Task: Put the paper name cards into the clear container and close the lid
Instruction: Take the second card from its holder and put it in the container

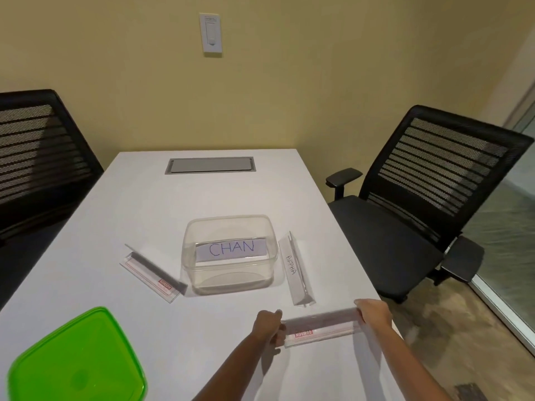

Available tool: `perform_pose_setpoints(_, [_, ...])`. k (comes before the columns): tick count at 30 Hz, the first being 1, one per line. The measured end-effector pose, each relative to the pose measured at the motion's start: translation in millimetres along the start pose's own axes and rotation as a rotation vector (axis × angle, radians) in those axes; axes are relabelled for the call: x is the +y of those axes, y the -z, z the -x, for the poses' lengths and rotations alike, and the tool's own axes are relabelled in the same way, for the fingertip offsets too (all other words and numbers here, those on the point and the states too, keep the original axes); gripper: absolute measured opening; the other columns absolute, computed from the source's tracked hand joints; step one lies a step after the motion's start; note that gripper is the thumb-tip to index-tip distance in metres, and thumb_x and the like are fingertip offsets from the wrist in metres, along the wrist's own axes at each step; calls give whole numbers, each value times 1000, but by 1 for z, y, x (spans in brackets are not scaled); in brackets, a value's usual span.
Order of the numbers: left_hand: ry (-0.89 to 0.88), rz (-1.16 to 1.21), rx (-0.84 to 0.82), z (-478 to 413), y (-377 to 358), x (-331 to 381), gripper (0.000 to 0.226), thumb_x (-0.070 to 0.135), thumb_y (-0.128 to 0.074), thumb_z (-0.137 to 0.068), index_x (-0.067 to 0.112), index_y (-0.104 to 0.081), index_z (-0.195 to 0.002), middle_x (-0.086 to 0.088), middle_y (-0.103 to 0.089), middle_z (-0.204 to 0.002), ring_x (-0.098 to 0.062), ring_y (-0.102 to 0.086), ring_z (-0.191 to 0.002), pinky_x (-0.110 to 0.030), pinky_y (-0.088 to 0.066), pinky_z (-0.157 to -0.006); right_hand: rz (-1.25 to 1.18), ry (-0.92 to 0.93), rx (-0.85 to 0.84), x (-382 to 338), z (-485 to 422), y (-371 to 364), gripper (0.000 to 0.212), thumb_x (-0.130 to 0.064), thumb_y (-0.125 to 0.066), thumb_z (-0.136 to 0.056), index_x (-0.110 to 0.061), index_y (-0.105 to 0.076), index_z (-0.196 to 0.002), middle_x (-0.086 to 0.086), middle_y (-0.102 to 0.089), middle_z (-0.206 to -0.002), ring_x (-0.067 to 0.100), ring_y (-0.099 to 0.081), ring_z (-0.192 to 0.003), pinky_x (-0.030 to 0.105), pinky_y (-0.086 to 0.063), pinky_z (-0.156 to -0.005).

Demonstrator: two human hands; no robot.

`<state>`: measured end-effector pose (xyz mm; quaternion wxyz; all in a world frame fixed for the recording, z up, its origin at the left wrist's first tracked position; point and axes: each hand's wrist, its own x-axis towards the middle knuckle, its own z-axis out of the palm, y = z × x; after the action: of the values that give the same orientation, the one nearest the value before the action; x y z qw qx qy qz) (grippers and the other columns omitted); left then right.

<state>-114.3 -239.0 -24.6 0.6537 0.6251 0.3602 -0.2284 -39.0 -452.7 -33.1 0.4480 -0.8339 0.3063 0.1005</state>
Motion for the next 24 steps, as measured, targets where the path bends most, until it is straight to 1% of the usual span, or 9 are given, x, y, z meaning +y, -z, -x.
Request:
perform_pose_setpoints(3, [2, 75, 63, 0, 1, 0, 40, 23, -46, -94, 7, -45, -58, -13, -51, -66, -19, -45, -51, -30, -41, -63, -124, 29, 52, 3, 6, 3, 38, -7, -61, -80, -7, -48, -45, 10, -46, -53, 24, -42, -56, 30, -32, -49])
perform_pose_setpoints(7, [-71, 131, 118, 2, 2, 5, 30, 9, -53, -88, 6, -49, -58, -14, -58, -63, -18, -48, -47, -21, -35, -53, -404, 57, 0, -1, 13, 12, 30, -3, -65, -80, -8, -58, -52, 5, -52, -57, 16, -46, -54, 23, -41, -48])
perform_pose_setpoints(10, [-149, 143, 134, 5, 3, 12, 34, -7, -49, -84, 7, -46, -53, -16, -57, -65, -16, -56, -33, -16, -37, -40, -507, 115, -47, -13, 20, 21, 8, 1, -60, -85, 0, -66, -80, 9, -61, -72, 11, -53, -59, 9, -49, -39])
perform_pose_setpoints(13, [-191, 174, 104, 14, 6, 21, 29, -13, -49, -87, 5, -52, -63, -13, -54, -70, -11, -63, -33, -13, -41, -30, -572, 158, -68, -31, 27, 31, 29, 7, -53, -86, -2, -57, -114, 15, -63, -94, 13, -58, -67, 5, -50, -42])
perform_pose_setpoints(15, [-221, 167, 99, 21, 9, 27, 15, -10, -51, -88, 4, -57, -84, -16, -59, -85, -13, -64, -45, -13, -45, -32, -613, 175, -98, -43, 33, 38, 39, 7, -53, -86, -4, -52, -124, 14, -64, -88, 14, -58, -66, 6, -53, -46])
perform_pose_setpoints(17, [-267, 157, 95, 27, 14, 34, 15, -8, -50, -89, 5, -56, -96, -18, -60, -94, -10, -62, -50, -13, -48, -38, -609, 209, -147, -53, 41, 43, 36, 7, -51, -86, 1, -54, -122, 18, -66, -91, 16, -59, -67, 6, -53, -49])
perform_pose_setpoints(20, [-364, 123, 108, 37, 26, 46, 18, -10, -48, -88, 5, -57, -83, -16, -56, -88, -11, -55, -54, -13, -46, -43, -562, 283, -202, -64, 51, 45, 23, 9, -48, -87, 5, -62, -106, 22, -66, -102, 23, -62, -81, 6, -54, -50])
perform_pose_setpoints(22, [-409, 126, 125, 45, 34, 53, 20, -12, -49, -87, 6, -57, -81, -12, -55, -78, -14, -48, -56, -18, -44, -49, -543, 304, -209, -70, 56, 42, 24, 9, -49, -87, 5, -62, -107, 23, -66, -103, 25, -60, -87, 10, -56, -55])
perform_pose_setpoints(24, [-443, 129, 146, 49, 43, 58, 26, -15, -50, -84, 8, -56, -73, -7, -51, -69, -16, -46, -58, -22, -42, -55, -515, 310, -199, -76, 60, 38, 29, 10, -49, -87, 6, -59, -113, 24, -65, -105, 26, -59, -88, 22, -57, -67])
